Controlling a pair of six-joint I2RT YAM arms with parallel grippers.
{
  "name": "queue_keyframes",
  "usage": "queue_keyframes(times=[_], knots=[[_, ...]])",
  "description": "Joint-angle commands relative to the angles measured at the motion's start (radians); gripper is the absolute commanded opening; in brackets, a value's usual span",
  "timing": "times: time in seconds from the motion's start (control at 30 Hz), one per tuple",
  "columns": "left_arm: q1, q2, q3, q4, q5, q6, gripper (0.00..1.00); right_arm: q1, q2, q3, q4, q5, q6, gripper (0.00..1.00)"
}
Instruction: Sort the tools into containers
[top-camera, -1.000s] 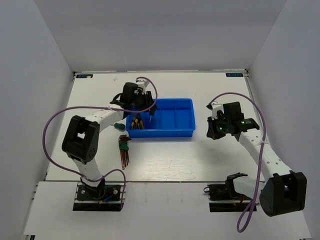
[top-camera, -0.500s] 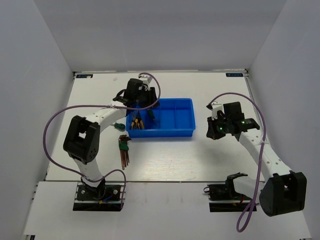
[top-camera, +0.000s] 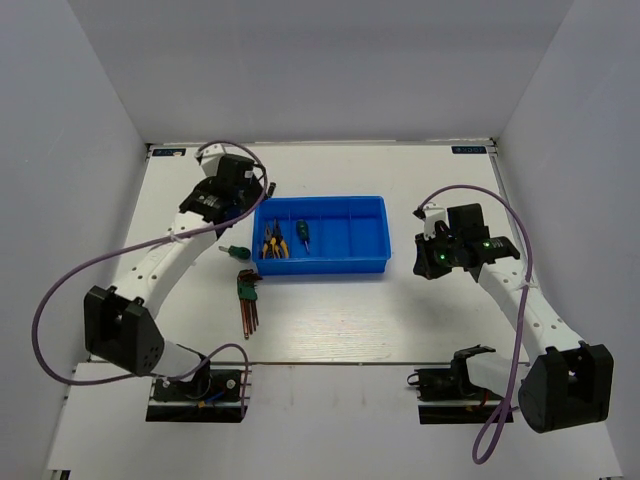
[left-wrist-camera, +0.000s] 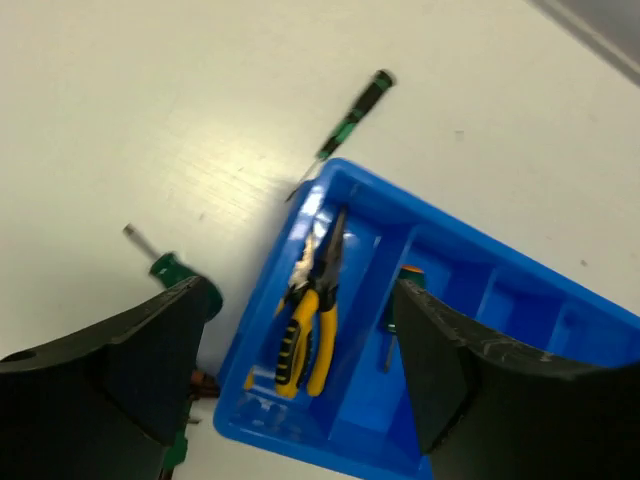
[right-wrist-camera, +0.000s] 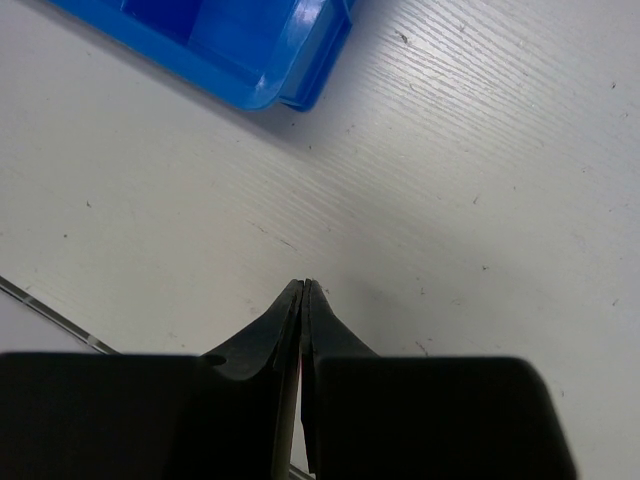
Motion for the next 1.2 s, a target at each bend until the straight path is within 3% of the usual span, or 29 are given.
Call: queue_keyframes(times=[0.0, 0.07, 0.1, 0.13, 0.17, 0.23, 0.3, 0.4, 0.53, 0.73, 1.17], knots=[[0.024, 0.057, 0.028, -0.243, -0.114, -0.244, 0.85, -0.005, -0.013, -0.004, -0.007, -0.017, -0.011, 0.07], [0.036, 0.095, 0.028, -0.224, -0.058, -0.254, 0.79, -0.003, -0.021, -0.005, -0.007, -0.014, -0.011, 0.07], [0.048, 0.132, 0.018, -0.213, -0.047, -0.269, 0.71, -0.005, -0.03, -0.005, -0.007, -0.012, -0.011, 0.07], [0.049, 0.147, 0.008, -0.185, -0.013, -0.269, 0.57, -0.005, -0.03, -0.007, -0.002, -0.012, -0.011, 0.07], [0.071, 0.161, -0.002, -0.185, -0.002, -0.287, 0.51, -0.006, -0.033, -0.007, -0.004, -0.012, -0.013, 0.07], [0.09, 0.187, -0.002, -0.185, 0.011, -0.347, 0.45, -0.006, -0.035, -0.007, -0.005, -0.012, -0.011, 0.07], [0.11, 0.199, -0.031, -0.173, 0.021, -0.364, 0.45, -0.008, -0.038, -0.008, -0.007, -0.014, -0.016, 0.07], [0.139, 0.199, -0.031, -0.185, 0.021, -0.408, 0.57, -0.008, -0.044, -0.007, -0.008, -0.017, -0.016, 0.07], [0.176, 0.227, -0.074, -0.171, 0.076, -0.408, 0.61, -0.006, -0.053, -0.007, -0.01, -0.015, -0.018, 0.07], [0.185, 0.251, -0.171, -0.102, 0.16, -0.418, 0.64, -0.008, -0.055, -0.005, -0.01, -0.014, -0.018, 0.07], [0.185, 0.357, -0.127, -0.13, 0.157, -0.427, 0.64, -0.008, -0.055, -0.005, -0.013, -0.018, -0.018, 0.07]])
